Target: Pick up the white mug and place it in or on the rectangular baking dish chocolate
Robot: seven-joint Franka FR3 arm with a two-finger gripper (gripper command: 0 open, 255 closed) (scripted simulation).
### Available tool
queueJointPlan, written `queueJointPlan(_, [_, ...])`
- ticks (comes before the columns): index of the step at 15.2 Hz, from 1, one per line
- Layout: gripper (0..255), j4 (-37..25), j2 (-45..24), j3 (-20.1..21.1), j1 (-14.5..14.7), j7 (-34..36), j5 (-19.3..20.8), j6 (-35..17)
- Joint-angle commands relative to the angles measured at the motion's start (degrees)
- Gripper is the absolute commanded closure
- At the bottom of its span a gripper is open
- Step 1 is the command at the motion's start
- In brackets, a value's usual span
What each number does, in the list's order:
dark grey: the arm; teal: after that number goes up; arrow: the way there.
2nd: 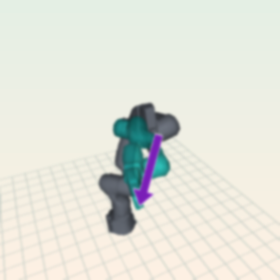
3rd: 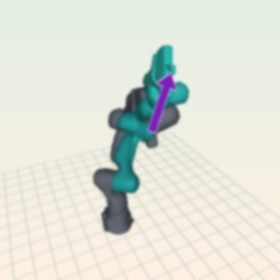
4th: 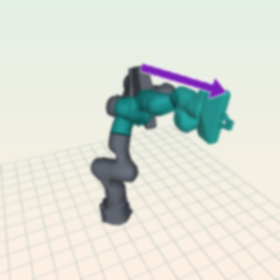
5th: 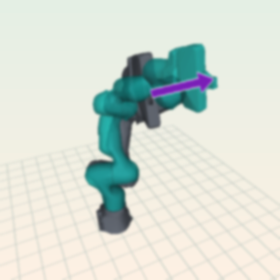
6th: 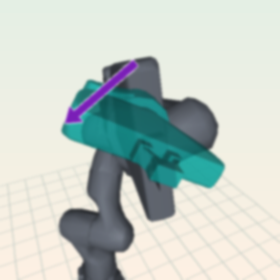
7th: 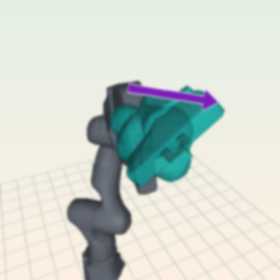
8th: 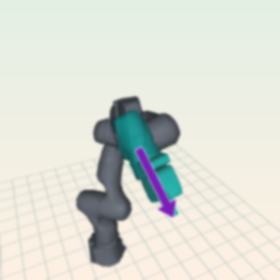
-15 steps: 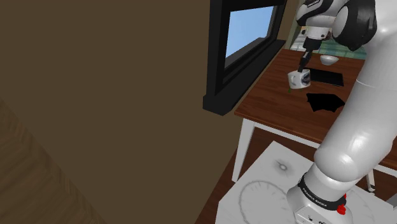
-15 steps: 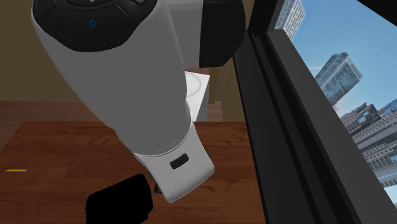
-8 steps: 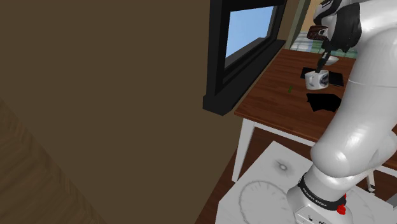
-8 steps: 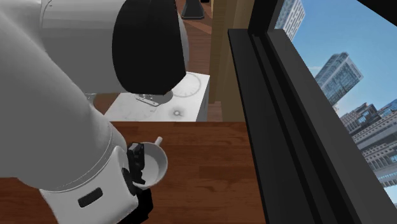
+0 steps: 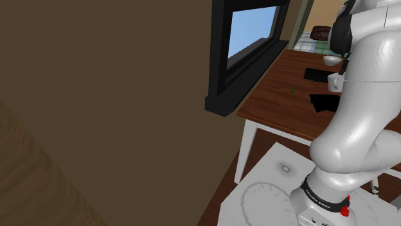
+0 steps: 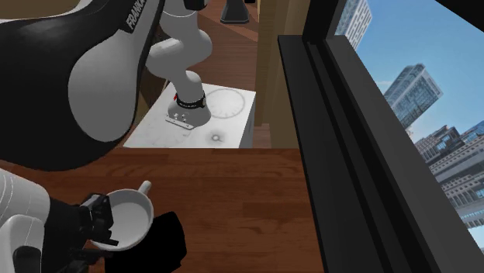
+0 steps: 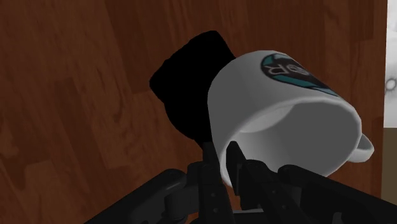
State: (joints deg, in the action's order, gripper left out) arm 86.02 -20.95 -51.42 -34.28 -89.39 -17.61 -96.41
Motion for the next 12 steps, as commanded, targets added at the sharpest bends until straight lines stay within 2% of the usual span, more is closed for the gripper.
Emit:
queueJointPlan(1, [255,0.35,-0.76,0.18,-0.67,-0.81,-0.59,-0.82])
queueJointPlan(12, [255,7.70,-1.88,0.91,0.08,-2.01,-1.87,-8.69])
